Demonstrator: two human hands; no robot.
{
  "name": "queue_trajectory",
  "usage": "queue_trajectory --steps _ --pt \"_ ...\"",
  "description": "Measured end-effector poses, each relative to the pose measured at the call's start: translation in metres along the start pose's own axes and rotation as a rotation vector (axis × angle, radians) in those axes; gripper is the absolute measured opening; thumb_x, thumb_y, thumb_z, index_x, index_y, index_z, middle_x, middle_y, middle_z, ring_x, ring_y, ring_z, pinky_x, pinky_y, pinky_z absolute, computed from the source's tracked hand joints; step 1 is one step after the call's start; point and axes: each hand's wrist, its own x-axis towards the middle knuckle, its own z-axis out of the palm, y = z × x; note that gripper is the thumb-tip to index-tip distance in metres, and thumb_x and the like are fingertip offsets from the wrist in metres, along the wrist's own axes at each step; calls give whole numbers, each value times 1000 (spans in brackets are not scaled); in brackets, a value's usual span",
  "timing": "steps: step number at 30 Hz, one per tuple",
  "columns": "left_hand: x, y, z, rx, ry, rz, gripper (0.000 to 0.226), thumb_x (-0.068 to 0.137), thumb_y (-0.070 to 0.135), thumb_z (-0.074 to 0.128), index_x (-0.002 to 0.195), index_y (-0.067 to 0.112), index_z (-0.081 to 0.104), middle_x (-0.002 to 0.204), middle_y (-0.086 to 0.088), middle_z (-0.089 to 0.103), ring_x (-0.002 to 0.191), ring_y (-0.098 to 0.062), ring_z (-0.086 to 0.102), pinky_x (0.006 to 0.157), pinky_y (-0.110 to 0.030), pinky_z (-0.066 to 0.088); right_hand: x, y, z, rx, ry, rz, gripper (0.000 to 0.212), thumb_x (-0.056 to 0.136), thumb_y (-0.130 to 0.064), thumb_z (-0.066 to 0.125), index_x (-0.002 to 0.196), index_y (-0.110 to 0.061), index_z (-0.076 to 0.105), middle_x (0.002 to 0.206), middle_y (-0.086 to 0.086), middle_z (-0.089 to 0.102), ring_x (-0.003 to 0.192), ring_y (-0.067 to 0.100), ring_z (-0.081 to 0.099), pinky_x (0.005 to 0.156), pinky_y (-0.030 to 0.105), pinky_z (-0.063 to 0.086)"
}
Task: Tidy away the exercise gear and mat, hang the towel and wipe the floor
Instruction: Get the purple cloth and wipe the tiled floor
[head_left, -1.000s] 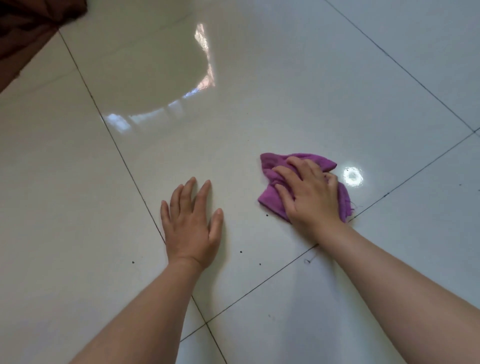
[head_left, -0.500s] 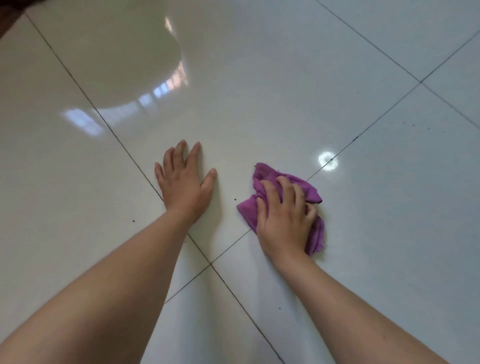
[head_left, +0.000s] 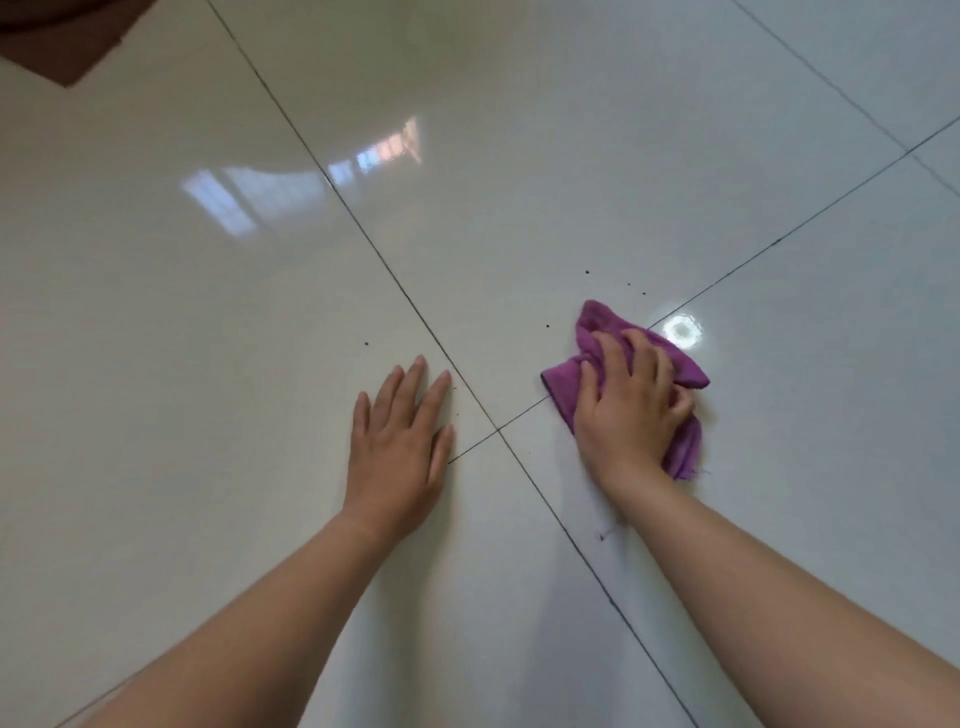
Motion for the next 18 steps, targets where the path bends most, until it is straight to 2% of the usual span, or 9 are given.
queue_trajectory --steps 3,7,9,12,16,18 --pt "-5 1 2 17 -7 2 57 91 42 15 146 28 22 157 0 14 144 -18 7 113 -41 1 -9 -29 4 0 -53 133 40 95 -35 41 134 -29 42 148 1 31 137 23 21 99 51 20" --pt "-4 0 4 41 7 4 56 92 41 19 146 28 24 156 0 18 142 -17 9 113 -39 3 -47 -21 -5 -32 -162 -64 53 92 -43 37 142 -30 31 152 1 24 139 23 18 100 51 23" --pt "-4 0 6 56 17 13 55 92 40 22 145 28 25 155 -1 21 141 -17 10 112 -38 3 -53 1 -13 -71 -211 -184 60 88 -53 31 144 -30 28 153 0 23 138 21 18 99 46 23" --pt "-4 0 6 52 23 12 54 92 40 22 145 27 27 155 -1 22 142 -18 14 113 -41 7 -47 24 -21 -114 -199 -322 66 83 -62 33 141 -32 31 148 3 33 132 22 26 91 38 20" --pt "-4 1 4 60 19 4 55 92 41 22 144 26 30 155 -2 22 142 -20 15 112 -45 14 -38 19 -14 -105 -192 -365 71 79 -68 34 143 -38 24 151 1 30 136 23 20 95 48 17" --pt "-4 1 3 56 7 -1 55 91 41 21 144 25 30 155 -3 23 142 -21 17 112 -46 15 -38 12 -9 -97 -195 -366 70 78 -68 34 142 -40 27 152 -1 30 136 24 21 95 55 22"
